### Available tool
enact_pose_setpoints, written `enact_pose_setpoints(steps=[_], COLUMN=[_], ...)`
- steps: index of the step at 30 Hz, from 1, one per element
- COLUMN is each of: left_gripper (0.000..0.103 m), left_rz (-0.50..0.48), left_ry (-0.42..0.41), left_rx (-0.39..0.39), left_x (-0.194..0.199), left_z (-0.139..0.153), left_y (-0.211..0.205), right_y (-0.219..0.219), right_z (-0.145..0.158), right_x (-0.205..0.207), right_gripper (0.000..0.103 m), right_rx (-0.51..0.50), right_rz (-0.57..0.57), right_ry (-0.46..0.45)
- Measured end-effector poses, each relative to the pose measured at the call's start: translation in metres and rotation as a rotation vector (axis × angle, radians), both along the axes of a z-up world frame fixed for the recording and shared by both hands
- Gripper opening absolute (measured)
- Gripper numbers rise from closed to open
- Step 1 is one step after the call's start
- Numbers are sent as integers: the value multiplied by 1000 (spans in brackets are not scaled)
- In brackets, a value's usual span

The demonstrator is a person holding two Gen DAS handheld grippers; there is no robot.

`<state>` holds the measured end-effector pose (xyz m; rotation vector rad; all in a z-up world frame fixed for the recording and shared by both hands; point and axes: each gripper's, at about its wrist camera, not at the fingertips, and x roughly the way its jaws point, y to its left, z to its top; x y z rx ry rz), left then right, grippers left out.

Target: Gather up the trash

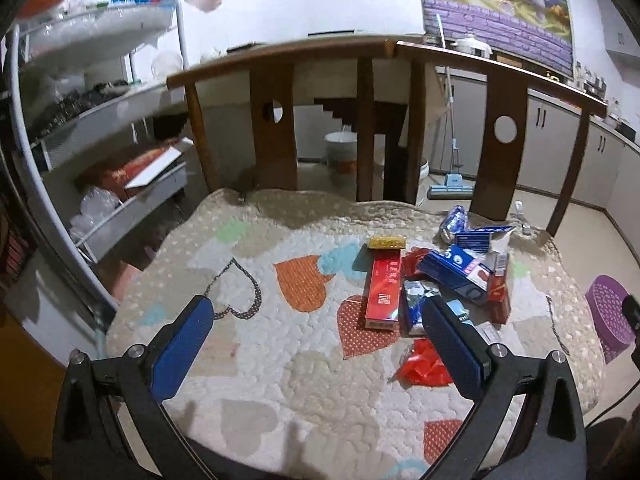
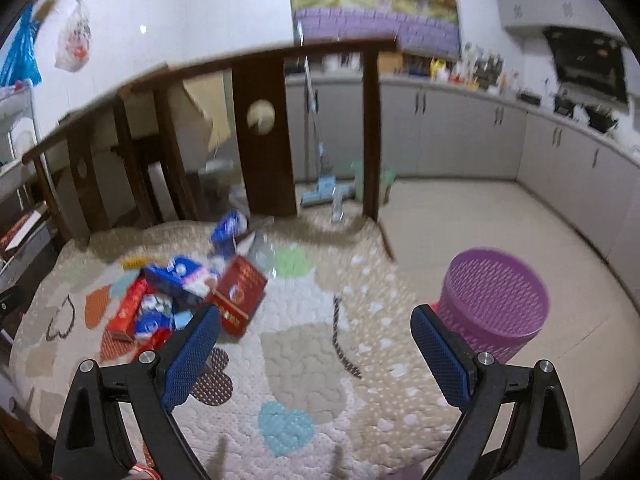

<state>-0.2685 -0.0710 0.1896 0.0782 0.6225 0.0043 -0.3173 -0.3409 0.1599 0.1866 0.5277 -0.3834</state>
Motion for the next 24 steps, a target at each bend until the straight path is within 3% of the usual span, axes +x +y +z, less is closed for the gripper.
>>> enact_pose_setpoints(steps=[3,7,14,24], left_gripper=[103,103,103,103], left_rz=[-11,-35,-89,-130], left_ry=[-35,-49,110,148], left_rx=[-12,-19,-6,46], left_x=[-14,-24,-13,-15], left_z=[5,3,-22,-31], left_y=[-3,-9,-25,-38], right_y=[13,30,42,40], right_z=[8,3,-17,-24], right_x=[-17,-25,-16,-18], right_gripper=[99,99,99,99], right_rx=[-60,-51,-21,25], right_rz=[0,59,131,134], right_ry=[-68,-56,42,71])
